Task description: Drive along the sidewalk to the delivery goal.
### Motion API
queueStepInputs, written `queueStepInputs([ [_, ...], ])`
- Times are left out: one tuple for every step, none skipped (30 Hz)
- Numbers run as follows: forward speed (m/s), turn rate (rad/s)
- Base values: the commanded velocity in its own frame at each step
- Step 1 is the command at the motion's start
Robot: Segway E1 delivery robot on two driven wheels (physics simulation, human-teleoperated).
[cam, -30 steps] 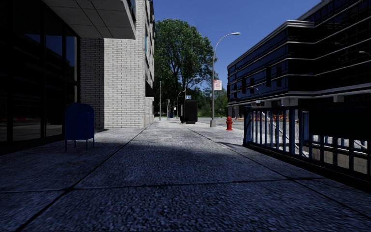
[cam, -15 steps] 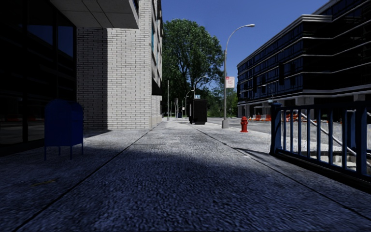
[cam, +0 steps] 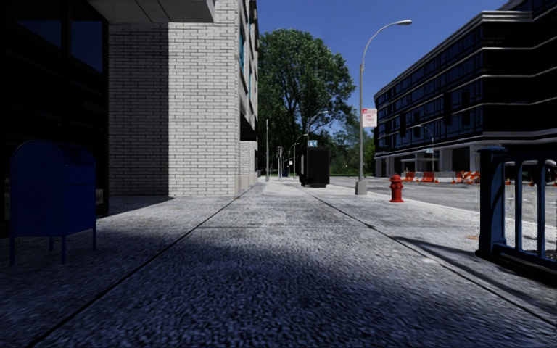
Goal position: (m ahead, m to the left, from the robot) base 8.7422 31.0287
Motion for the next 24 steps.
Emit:
queueStepInputs([
  [2.0, 0.0],
  [2.0, 0.0],
  [2.0, 0.0],
  [2.0, 0.0],
  [2.0, 0.0],
  [2.0, 0.0],
  [2.0, 0.0],
  [2.0, 0.0],
  [2.0, 0.0],
  [2.0, 0.0],
  [2.0, 0.0],
  [2.0, 0.0],
  [2.0, 0.0],
  [2.0, 0.0],
  [2.0, 0.0],
  [2.0, 0.0],
  [2.0, 0.0],
  [2.0, 0.0],
  [2.0, 0.0],
  [2.0, 0.0],
  [2.0, 0.0],
  [2.0, 0.0],
  [2.0, 0.0],
  [2.0, 0.0],
])
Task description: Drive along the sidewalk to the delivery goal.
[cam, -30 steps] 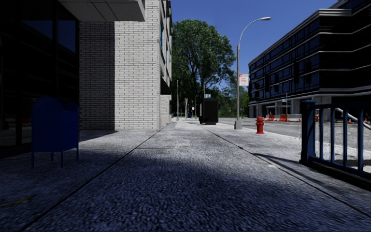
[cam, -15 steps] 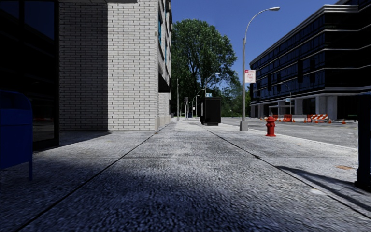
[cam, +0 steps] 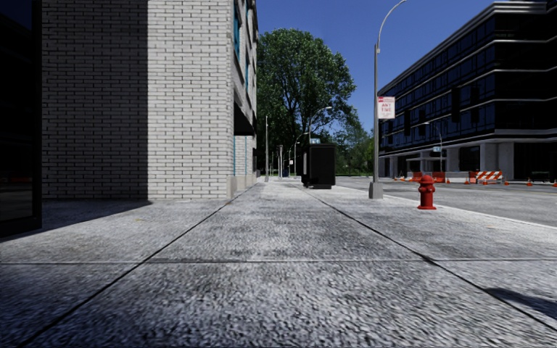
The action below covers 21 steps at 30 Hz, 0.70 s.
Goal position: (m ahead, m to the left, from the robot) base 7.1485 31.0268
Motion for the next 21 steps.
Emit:
queueStepInputs([
  [2.0, 0.0],
  [2.0, 0.0],
  [2.0, 0.0],
  [2.0, 0.0],
  [2.0, 0.0],
  [2.0, 0.0],
  [2.0, 0.0],
  [2.0, 0.0],
  [2.0, 0.0],
  [2.0, 0.0],
  [2.0, 0.0],
  [2.0, 0.0],
  [2.0, 0.0],
  [2.0, 0.0],
  [2.0, 0.0],
  [2.0, 0.0],
  [2.0, 0.0],
  [2.0, 0.0],
  [2.0, 0.0],
  [2.0, 0.0],
  [2.0, 0.43],
])
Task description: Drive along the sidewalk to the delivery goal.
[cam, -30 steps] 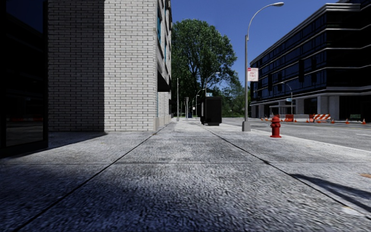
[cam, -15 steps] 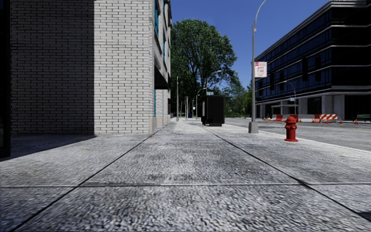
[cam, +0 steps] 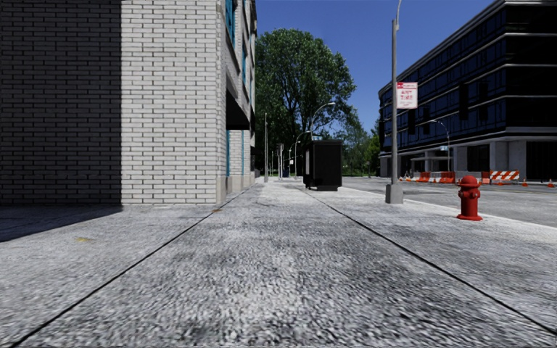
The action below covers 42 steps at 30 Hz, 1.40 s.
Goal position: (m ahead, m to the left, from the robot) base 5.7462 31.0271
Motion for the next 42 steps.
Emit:
queueStepInputs([
  [2.0, 1.2],
  [2.0, 1.2],
  [2.0, 1.2],
  [2.0, 0.79],
  [2.0, 0.35],
  [2.0, 0.25],
  [2.0, 0.15],
  [2.0, 0.03],
  [2.0, 0.0],
  [2.0, 0.0],
  [2.0, 0.0],
  [2.0, 0.0],
  [2.0, 0.0],
  [2.0, 0.0],
  [2.0, 0.0],
  [2.0, 0.0],
  [2.0, 0.0],
  [2.0, 0.0],
  [2.0, 0.0],
  [2.0, 0.0],
  [2.0, 0.0],
  [2.0, 0.0],
  [2.0, 0.0],
  [2.0, 0.0],
  [2.0, 0.0],
  [2.0, 0.0],
  [2.0, 0.0],
  [2.0, 0.0],
  [2.0, 0.0],
  [2.0, 0.0],
  [2.0, 0.0],
  [2.0, 0.0],
  [2.0, 0.0],
  [2.0, 0.0],
  [2.0, 0.0],
  [2.0, 0.0],
  [2.0, 0.05],
  [2.0, 0.16],
  [2.0, 0.31],
  [2.0, 0.31],
  [2.0, 0.5],
  [2.0, 0.66],
])
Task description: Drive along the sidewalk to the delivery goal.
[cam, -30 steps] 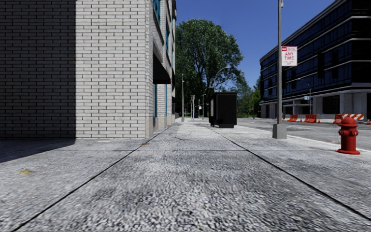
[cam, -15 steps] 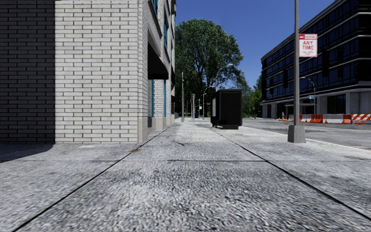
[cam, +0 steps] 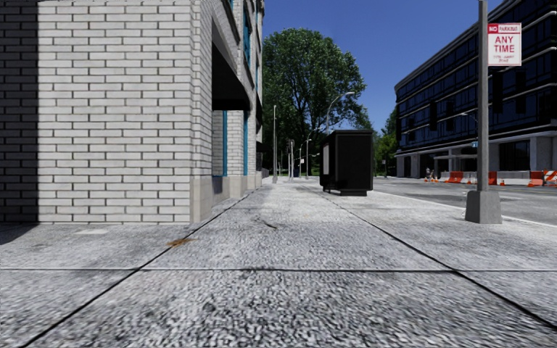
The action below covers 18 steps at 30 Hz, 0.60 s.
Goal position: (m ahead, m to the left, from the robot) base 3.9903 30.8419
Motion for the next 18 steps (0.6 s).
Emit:
queueStepInputs([
  [2.0, 0.72],
  [2.0, 0.74],
  [2.0, 0.74],
  [2.0, 0.74],
  [2.0, 0.74],
  [2.0, 0.74],
  [2.0, 0.74],
  [2.0, 0.74],
  [2.0, 0.75],
  [2.0, 0.75],
  [2.0, 0.75],
  [2.0, 0.75],
  [2.0, 0.75],
  [2.0, 0.75],
  [2.0, 0.75],
  [2.0, 0.75],
  [2.0, 0.75],
  [2.0, 0.75],
])
